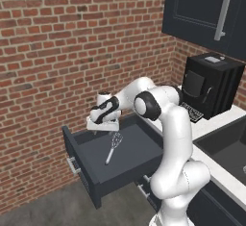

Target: Pick the whisk from the drawer and place it on the counter.

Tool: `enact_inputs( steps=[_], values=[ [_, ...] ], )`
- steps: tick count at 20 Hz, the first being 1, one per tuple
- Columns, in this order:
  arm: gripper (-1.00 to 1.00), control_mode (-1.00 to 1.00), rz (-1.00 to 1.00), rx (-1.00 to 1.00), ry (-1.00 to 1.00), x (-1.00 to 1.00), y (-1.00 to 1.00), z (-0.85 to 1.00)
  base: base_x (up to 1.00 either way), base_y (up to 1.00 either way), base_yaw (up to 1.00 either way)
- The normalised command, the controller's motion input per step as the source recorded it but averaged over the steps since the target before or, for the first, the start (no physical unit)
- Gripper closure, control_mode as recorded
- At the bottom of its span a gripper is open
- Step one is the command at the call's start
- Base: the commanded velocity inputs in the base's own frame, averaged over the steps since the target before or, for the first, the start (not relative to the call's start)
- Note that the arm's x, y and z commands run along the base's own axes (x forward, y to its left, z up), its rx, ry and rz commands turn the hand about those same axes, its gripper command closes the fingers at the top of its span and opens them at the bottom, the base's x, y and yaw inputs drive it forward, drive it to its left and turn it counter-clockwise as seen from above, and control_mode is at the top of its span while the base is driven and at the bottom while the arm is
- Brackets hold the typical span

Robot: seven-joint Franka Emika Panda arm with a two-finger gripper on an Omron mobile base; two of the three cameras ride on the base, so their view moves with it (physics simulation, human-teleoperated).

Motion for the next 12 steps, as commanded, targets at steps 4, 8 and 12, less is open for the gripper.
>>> enact_inputs(
  steps=[4, 8, 12],
  values=[
    [-1.0, -1.0, -0.09, 0.0, 0.23, -0.44, -0.14, -0.03, 0.0, 0.0, 0.0],
    [-1.0, -1.0, -0.09, 0.0, 0.11, -0.44, -0.34, 0.0, 0.0, 0.0, 0.0],
    [-1.0, -1.0, -0.07, -0.01, 0.01, -0.14, -0.3, -0.02, 0.0, 0.0, 0.0]
  ],
)
